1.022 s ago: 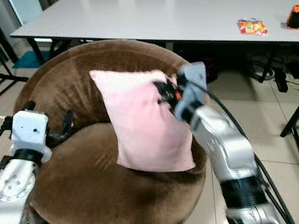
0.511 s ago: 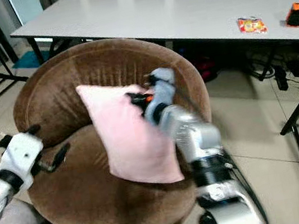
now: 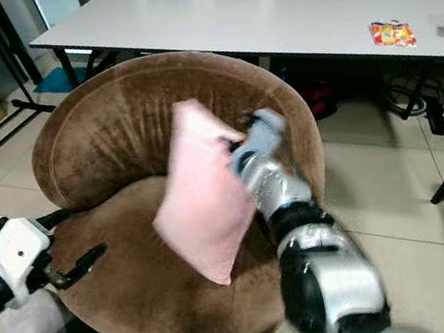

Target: Move the pillow to the sofa from floor

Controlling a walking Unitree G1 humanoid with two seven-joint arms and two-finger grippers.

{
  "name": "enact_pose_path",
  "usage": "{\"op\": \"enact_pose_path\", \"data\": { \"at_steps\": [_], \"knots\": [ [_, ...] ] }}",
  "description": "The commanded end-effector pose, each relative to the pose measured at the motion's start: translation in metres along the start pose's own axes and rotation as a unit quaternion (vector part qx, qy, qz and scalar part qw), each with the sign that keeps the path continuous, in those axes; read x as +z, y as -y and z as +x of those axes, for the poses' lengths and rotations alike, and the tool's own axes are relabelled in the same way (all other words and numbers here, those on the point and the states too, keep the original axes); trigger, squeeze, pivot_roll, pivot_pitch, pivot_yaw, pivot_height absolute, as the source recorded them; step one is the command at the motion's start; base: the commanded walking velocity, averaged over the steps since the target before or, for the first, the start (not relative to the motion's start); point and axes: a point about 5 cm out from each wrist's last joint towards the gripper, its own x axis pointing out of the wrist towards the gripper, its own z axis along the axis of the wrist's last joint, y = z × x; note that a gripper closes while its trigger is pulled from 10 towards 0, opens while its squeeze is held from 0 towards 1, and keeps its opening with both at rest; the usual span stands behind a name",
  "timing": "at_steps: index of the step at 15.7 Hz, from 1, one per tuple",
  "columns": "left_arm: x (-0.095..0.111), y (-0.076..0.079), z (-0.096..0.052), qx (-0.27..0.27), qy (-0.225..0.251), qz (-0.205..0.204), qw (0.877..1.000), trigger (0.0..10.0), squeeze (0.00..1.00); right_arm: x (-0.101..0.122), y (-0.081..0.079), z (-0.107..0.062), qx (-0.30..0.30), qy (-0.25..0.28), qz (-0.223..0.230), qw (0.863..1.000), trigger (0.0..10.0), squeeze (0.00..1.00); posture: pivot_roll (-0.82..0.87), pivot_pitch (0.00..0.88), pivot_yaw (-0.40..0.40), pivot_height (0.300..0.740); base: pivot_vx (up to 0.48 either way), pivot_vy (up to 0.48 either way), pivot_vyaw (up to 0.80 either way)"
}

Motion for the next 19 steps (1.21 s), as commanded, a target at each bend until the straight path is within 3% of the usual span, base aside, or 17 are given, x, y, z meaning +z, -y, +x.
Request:
{"op": "enact_pose_path", "data": {
  "at_steps": [1, 5, 6, 7, 9, 13, 14, 15, 16, 19],
  "knots": [
    [0.003, -0.006, -0.003, -0.001, 0.002, 0.000, 1.000, 10.0, 0.00, 0.019, 0.011, 0.001, -0.049, 0.047, 0.029, 0.997, 10.0, 0.00, -0.02, 0.000, 0.026, 0.740, 0.000, 0.000, 0.00],
    [0.006, -0.009, -0.002, -0.005, 0.009, -0.002, 1.000, 10.0, 0.00, 0.021, 0.038, 0.001, -0.096, 0.056, 0.013, 0.994, 10.0, 0.00, -0.02, 0.000, 0.028, 0.740, 0.000, 0.000, 0.00],
    [0.006, -0.010, -0.001, -0.006, 0.009, -0.002, 1.000, 10.0, 0.00, 0.019, 0.038, 0.002, -0.080, 0.050, 0.014, 0.995, 10.0, 0.13, -0.02, 0.000, 0.029, 0.740, 0.000, 0.000, 0.00],
    [0.005, -0.010, -0.001, -0.007, 0.009, -0.003, 1.000, 10.0, 0.00, 0.017, 0.034, 0.003, -0.047, 0.050, -0.002, 0.998, 10.0, 1.00, -0.02, 0.000, 0.029, 0.740, 0.000, 0.000, 0.00],
    [0.005, -0.010, 0.002, -0.010, 0.012, -0.007, 1.000, 10.0, 0.00, 0.019, 0.027, 0.003, 0.006, 0.063, -0.008, 0.998, 10.0, 1.00, -0.02, 0.000, 0.029, 0.740, 0.000, 0.000, 0.00],
    [0.011, -0.008, 0.007, -0.013, 0.040, -0.027, 0.999, 10.0, 0.00, 0.046, 0.033, 0.001, 0.016, 0.106, 0.004, 0.994, 10.0, 1.00, -0.04, 0.000, 0.032, 0.740, 0.000, 0.000, 0.00],
    [0.016, -0.009, 0.008, -0.005, 0.055, -0.032, 0.998, 10.0, 0.00, 0.056, 0.033, -0.001, 0.034, 0.123, 0.003, 0.992, 10.0, 0.87, -0.04, 0.000, 0.031, 0.740, 0.000, 0.000, 0.00],
    [0.019, -0.011, 0.010, 0.009, 0.066, -0.031, 0.997, 10.0, 0.00, 0.063, 0.032, -0.002, 0.044, 0.133, 0.003, 0.990, 10.0, 0.00, -0.04, 0.000, 0.030, 0.740, 0.000, 0.000, 0.00],
    [0.025, -0.016, 0.016, 0.070, 0.082, -0.030, 0.994, 10.0, 0.00, 0.075, 0.027, -0.004, 0.101, 0.142, -0.012, 0.985, 10.0, 0.00, -0.05, 0.000, 0.019, 0.740, 0.000, 0.000, 0.00],
    [0.030, -0.015, 0.028, 0.135, 0.098, -0.050, 0.985, 10.0, 0.00, 0.079, 0.023, -0.009, 0.146, 0.162, -0.068, 0.974, 10.0, 0.00, -0.05, 0.000, 0.004, 0.740, 0.000, 0.000, 0.00]
  ]
}}
